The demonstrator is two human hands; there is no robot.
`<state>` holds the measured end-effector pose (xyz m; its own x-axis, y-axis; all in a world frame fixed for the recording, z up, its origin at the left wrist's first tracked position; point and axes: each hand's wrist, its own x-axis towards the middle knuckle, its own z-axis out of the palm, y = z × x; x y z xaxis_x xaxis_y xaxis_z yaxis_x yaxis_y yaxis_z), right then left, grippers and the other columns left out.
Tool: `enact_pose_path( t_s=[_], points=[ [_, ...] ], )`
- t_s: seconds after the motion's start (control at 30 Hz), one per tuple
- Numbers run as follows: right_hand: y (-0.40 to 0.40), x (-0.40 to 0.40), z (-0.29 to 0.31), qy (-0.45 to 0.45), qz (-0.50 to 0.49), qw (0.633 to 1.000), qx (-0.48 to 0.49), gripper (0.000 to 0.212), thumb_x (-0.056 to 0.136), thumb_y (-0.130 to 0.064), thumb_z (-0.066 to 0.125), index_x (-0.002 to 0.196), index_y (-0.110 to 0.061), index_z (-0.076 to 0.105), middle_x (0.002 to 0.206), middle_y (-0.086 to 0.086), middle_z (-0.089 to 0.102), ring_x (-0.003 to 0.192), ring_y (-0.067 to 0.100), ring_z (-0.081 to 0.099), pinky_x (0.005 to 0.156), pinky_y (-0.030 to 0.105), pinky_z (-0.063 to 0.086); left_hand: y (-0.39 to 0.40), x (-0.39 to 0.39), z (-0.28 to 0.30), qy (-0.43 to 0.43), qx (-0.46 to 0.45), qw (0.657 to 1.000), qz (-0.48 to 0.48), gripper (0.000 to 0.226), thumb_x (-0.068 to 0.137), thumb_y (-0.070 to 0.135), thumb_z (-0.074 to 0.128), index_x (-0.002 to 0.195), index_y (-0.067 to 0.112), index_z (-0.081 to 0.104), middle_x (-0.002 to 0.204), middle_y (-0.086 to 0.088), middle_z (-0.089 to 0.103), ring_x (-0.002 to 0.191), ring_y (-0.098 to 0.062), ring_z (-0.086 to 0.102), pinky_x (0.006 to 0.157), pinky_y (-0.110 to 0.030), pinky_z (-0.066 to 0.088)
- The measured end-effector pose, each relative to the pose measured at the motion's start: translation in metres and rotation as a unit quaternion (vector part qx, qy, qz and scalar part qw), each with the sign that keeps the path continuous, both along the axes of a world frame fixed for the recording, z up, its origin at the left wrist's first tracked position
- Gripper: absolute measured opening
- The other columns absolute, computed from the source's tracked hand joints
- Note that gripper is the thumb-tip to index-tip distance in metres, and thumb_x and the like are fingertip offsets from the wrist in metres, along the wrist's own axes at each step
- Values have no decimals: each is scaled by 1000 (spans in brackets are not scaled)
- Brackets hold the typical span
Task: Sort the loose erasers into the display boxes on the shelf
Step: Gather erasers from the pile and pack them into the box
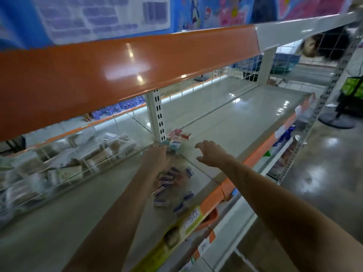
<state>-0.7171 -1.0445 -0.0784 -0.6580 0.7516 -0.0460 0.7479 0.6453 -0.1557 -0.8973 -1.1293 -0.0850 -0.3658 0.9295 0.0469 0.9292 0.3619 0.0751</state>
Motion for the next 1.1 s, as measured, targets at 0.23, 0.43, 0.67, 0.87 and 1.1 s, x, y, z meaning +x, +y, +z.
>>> enact_pose_path(
  t_s=[0.23, 0.43, 0.67, 0.87, 1.1],
  points=[
    [59, -36, -5, 29, 0, 999, -16, 53, 92, -31, 54, 138, -9, 37, 137, 14, 40, 125, 29, 43, 103, 40, 39, 19, -14, -15, 64, 2, 997, 37, 34, 96, 13, 39, 128, 9, 48, 126, -11, 56, 114, -26, 53, 91, -35, 44],
    [102, -65, -19, 54, 43, 997, -17, 52, 91, -37, 51, 132, -5, 43, 129, 13, 46, 119, 30, 46, 100, 40, 42, 27, -15, -23, -24, 30, 995, 94, 39, 91, 22, 47, 129, 14, 47, 130, -9, 52, 121, -26, 46, 99, -40, 39],
    [132, -78, -45, 131, 63, 989, -3, 39, 85, -35, 55, 109, -5, 61, 108, 16, 61, 104, 34, 57, 85, 35, 46, 28, 6, -31, -38, 53, 980, 187, 33, 91, 28, 49, 122, 16, 53, 122, -8, 56, 113, -26, 49, 93, -35, 39],
    [130, -71, -49, 223, 105, 963, -110, 20, 78, -30, 62, 87, -13, 66, 90, 10, 64, 82, 26, 57, 71, 28, 41, 9, 28, -23, -32, 116, 960, 251, 27, 90, 32, 55, 113, 18, 59, 111, -6, 64, 103, -25, 56, 86, -34, 42],
    [76, -50, -16, 309, 269, 901, -140, 39, 81, -8, 68, 118, -5, 57, 116, 12, 54, 103, 22, 53, 89, 27, 46, -46, 53, -19, -64, 240, 922, 297, 19, 82, 23, 69, 98, 14, 65, 95, -3, 66, 91, -21, 55, 73, -25, 33]
  ],
)
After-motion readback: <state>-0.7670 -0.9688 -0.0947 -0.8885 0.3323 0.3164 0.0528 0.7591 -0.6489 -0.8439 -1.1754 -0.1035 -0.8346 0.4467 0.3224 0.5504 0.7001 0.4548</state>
